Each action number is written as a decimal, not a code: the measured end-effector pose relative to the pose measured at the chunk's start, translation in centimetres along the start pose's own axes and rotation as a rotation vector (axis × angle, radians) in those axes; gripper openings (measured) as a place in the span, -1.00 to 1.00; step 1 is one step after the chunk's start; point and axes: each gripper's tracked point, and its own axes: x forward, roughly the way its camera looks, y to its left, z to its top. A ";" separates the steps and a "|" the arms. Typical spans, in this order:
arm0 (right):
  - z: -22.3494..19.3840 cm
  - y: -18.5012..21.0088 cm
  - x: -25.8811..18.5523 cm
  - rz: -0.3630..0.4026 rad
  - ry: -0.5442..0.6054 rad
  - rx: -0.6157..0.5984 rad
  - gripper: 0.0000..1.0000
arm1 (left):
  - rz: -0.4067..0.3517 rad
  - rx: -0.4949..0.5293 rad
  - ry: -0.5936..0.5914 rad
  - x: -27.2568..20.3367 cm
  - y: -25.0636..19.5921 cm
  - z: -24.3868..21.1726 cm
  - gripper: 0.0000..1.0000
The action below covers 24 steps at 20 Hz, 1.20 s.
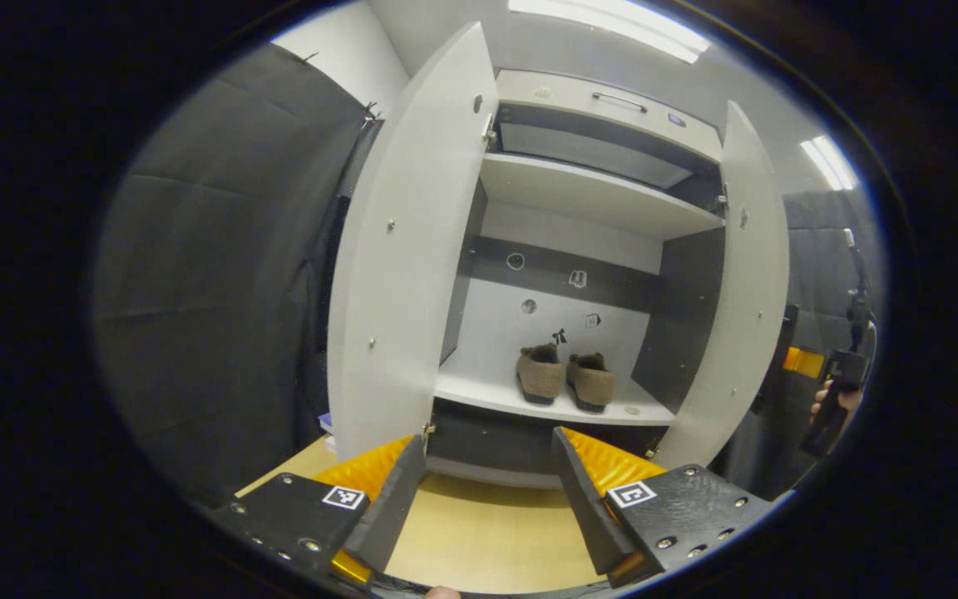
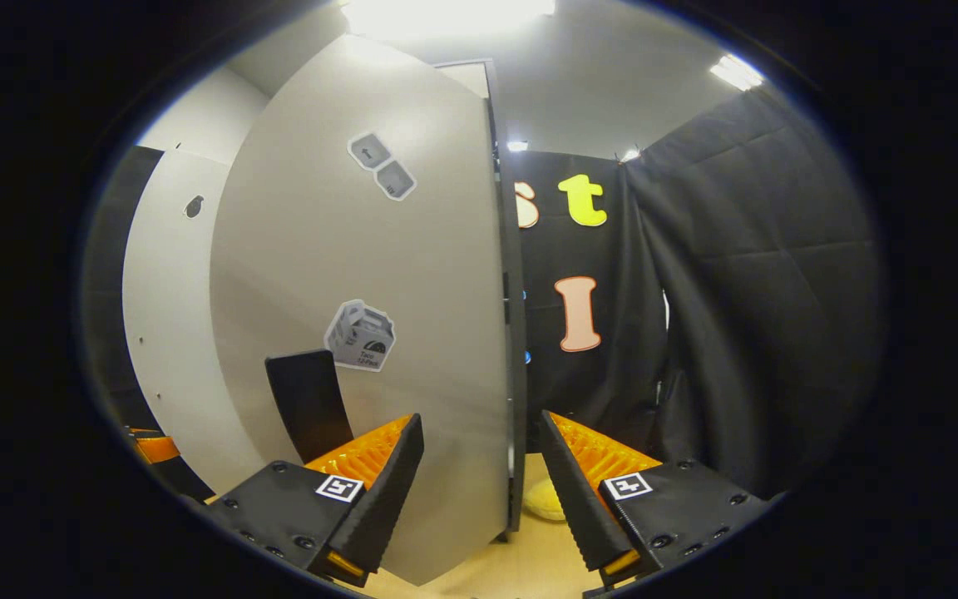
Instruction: Grab one shoe with the right hand and put it into the shoe cabinet, grab the other shoe with the left hand and put it into the shoe cabinet; then close the right door with the right hand and the left door with the left hand.
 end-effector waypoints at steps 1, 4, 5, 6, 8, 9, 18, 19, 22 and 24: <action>-0.4 1.1 0.7 0.009 0.005 -0.003 0.80 | 0.005 0.005 0.002 -0.3 0.5 0.2 0.78; -1.5 4.1 2.6 0.042 0.033 -0.028 0.82 | 0.030 0.012 0.029 -0.9 2.3 0.0 0.78; -1.6 5.0 2.7 0.052 0.033 -0.010 0.80 | 0.040 0.010 0.034 -1.2 3.0 0.1 0.79; -1.5 5.3 2.8 0.051 0.022 0.010 0.91 | 0.053 0.002 0.032 -1.7 3.9 0.4 0.79; -1.4 5.1 2.7 0.028 0.008 0.019 0.84 | 0.085 -0.019 0.013 -2.8 6.0 1.4 0.79; -1.7 4.9 2.7 0.021 0.014 0.018 0.83 | 0.103 -0.029 0.000 -3.1 7.5 1.9 0.79; -3.7 5.5 1.9 -0.040 0.058 0.026 0.91 | 0.212 -0.028 -0.142 -2.9 19.3 8.9 0.77; -3.6 5.8 1.6 -0.044 0.047 0.035 0.91 | 0.206 -0.015 -0.155 -2.3 20.0 9.5 0.77; -3.9 6.2 0.4 -0.072 0.028 0.039 0.92 | 0.159 0.034 -0.190 -0.3 21.8 11.9 0.77; -4.4 6.4 -0.6 -0.090 0.033 0.037 0.92 | 0.115 0.060 -0.212 0.9 22.0 13.5 0.83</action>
